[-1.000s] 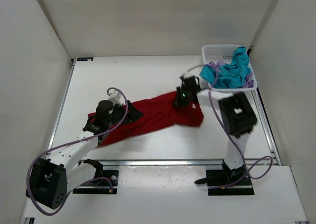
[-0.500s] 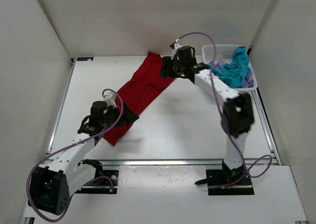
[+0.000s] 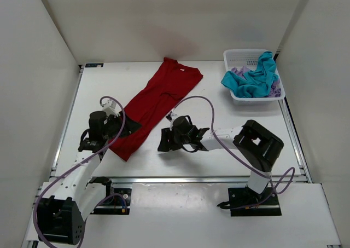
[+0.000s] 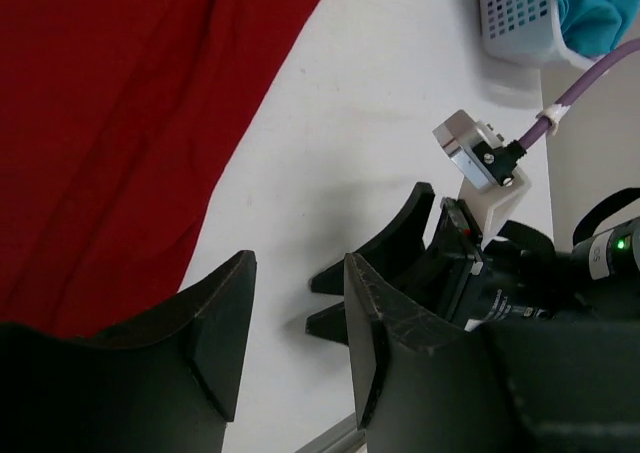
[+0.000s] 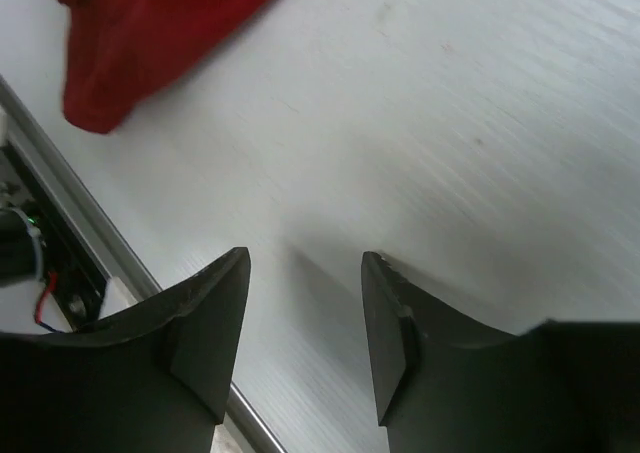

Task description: Fold and stack the t-shirts

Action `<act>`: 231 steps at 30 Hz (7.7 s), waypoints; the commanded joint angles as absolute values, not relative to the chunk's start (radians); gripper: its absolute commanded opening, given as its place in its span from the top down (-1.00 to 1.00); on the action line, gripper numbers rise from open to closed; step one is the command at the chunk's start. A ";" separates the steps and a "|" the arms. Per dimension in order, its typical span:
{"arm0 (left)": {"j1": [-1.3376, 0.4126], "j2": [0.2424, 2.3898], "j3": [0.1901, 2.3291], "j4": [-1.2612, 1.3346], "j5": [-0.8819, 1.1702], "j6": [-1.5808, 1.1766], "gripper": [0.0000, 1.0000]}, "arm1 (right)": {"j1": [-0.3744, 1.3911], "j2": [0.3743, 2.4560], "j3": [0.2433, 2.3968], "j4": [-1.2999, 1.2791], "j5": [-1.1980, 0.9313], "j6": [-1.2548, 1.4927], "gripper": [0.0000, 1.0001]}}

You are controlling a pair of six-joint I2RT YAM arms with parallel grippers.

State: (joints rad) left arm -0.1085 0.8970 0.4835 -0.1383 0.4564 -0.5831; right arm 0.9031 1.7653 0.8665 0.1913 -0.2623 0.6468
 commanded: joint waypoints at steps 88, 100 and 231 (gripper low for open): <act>-0.396 1.079 0.699 -0.322 0.332 -0.557 1.00 | 0.392 1.063 0.599 -0.045 -0.479 0.553 1.00; -0.256 1.673 1.135 -0.215 0.307 -0.574 0.99 | 0.213 1.727 1.060 0.080 -0.589 0.505 1.00; -0.394 1.873 1.268 -0.038 0.175 -0.670 0.00 | 0.250 1.845 1.210 0.032 -0.442 0.437 0.80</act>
State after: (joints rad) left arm -0.4129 1.9400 1.3651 -0.0700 0.2176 -0.6804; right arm 0.2615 1.8771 1.2778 -0.0994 -0.4206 0.4118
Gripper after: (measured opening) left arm 0.495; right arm 0.100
